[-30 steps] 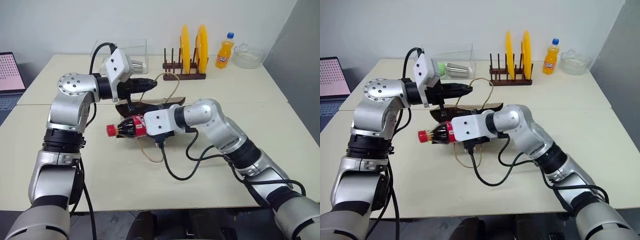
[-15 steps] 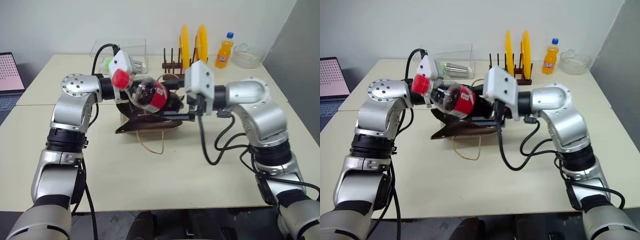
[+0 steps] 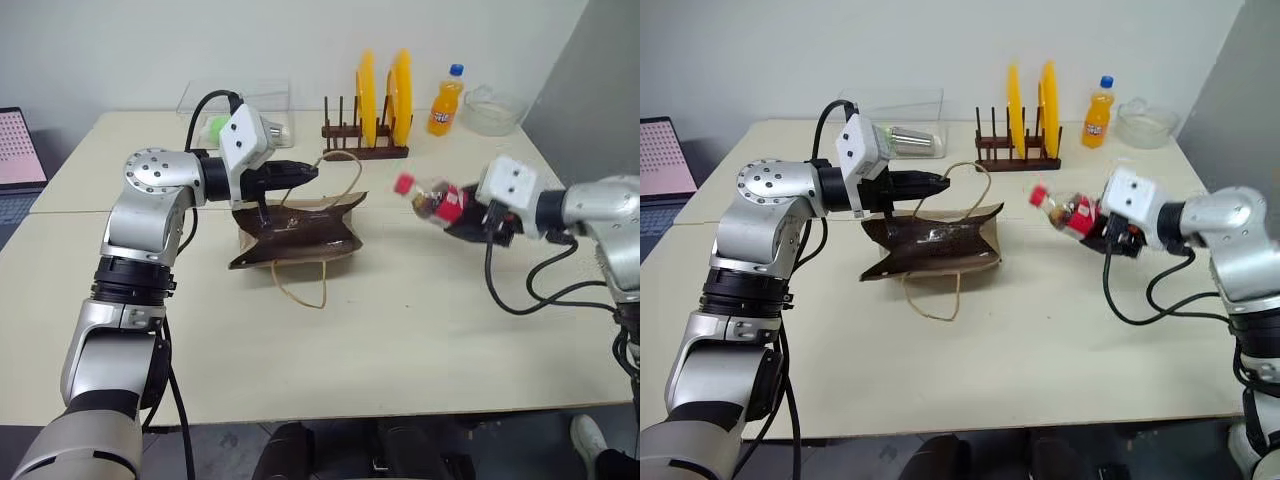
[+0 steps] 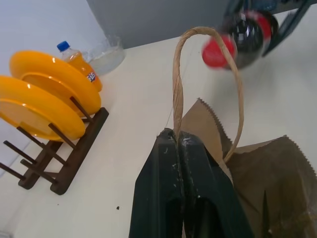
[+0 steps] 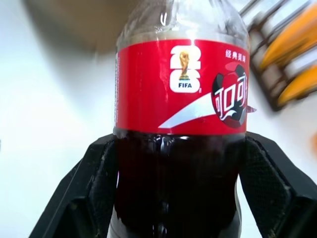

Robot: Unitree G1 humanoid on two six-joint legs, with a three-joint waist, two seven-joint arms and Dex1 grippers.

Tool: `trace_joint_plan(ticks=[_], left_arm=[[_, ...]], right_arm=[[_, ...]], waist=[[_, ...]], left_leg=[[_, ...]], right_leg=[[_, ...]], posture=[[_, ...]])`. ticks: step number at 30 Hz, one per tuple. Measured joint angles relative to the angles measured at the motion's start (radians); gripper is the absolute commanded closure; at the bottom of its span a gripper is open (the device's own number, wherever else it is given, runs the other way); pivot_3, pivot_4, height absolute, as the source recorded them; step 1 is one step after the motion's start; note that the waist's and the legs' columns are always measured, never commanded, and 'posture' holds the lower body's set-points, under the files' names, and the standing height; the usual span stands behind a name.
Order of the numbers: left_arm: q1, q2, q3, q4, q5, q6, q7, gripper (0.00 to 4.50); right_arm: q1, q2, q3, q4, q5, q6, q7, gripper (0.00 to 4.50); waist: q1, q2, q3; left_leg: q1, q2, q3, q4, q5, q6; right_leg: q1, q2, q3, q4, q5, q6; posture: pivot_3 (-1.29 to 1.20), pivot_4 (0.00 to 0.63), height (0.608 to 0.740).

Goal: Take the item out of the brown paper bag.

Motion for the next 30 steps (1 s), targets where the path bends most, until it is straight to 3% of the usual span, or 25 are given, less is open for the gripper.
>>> trace_joint_plan(ticks=[10,14,19,25,27,30], left_arm=[[0.000,0.000,0.000,0.000,0.000,-0.002,0.000,4.50],[0.000,0.000,0.000,-0.001,0.000,-0.002,0.000,4.50],[0.001,0.000,0.000,-0.001,0.000,-0.002,0.001,4.50],[0.004,-0.002,0.000,-0.002,0.000,-0.002,0.001,4.50],[0.004,-0.001,0.000,0.002,0.000,-0.002,-0.001,4.50],[-0.006,-0.008,-0.002,0.027,0.002,-0.008,-0.002,4.50]], right_arm=[[-0.069,0.040,0.141,0.340,-0.148,-0.229,0.055,1.41],[-0.110,0.044,0.152,0.423,-0.184,-0.279,0.064,0.07],[-0.126,0.044,0.152,0.463,-0.195,-0.316,0.075,0.03],[-0.099,-0.042,0.084,0.324,-0.134,-0.295,0.155,0.03],[-0.065,-0.102,-0.003,0.212,-0.062,-0.238,0.192,0.03],[0.011,-0.095,-0.167,-0.026,0.124,-0.083,0.192,0.03]], waist=[[0.005,0.000,0.001],[0.005,0.000,0.001],[0.005,0.000,0.001],[0.008,0.001,0.001],[0.010,0.001,0.001],[0.009,0.001,0.001]], left_leg=[[-0.001,-0.001,0.000,0.001,0.000,0.000],[0.000,-0.001,0.000,0.001,0.000,0.000],[0.000,-0.001,0.000,0.001,0.000,0.000],[-0.001,-0.001,-0.001,0.001,0.000,-0.001],[-0.001,-0.001,-0.001,0.001,0.000,0.000],[-0.001,0.000,-0.002,0.001,0.000,0.000]], right_leg=[[0.000,0.000,0.000,-0.001,0.001,-0.001],[0.000,0.000,0.000,0.000,0.001,-0.001],[0.000,0.000,0.000,0.000,0.001,-0.001],[0.000,-0.001,0.000,0.000,0.001,-0.001],[0.001,-0.001,-0.001,-0.001,0.001,-0.001],[0.001,-0.001,-0.001,0.000,0.001,-0.001]], posture=[[0.00,0.150,0.740],[0.00,0.150,0.740],[0.00,0.150,0.740],[0.00,0.150,0.740],[0.00,0.150,0.740],[0.00,0.150,0.740]])
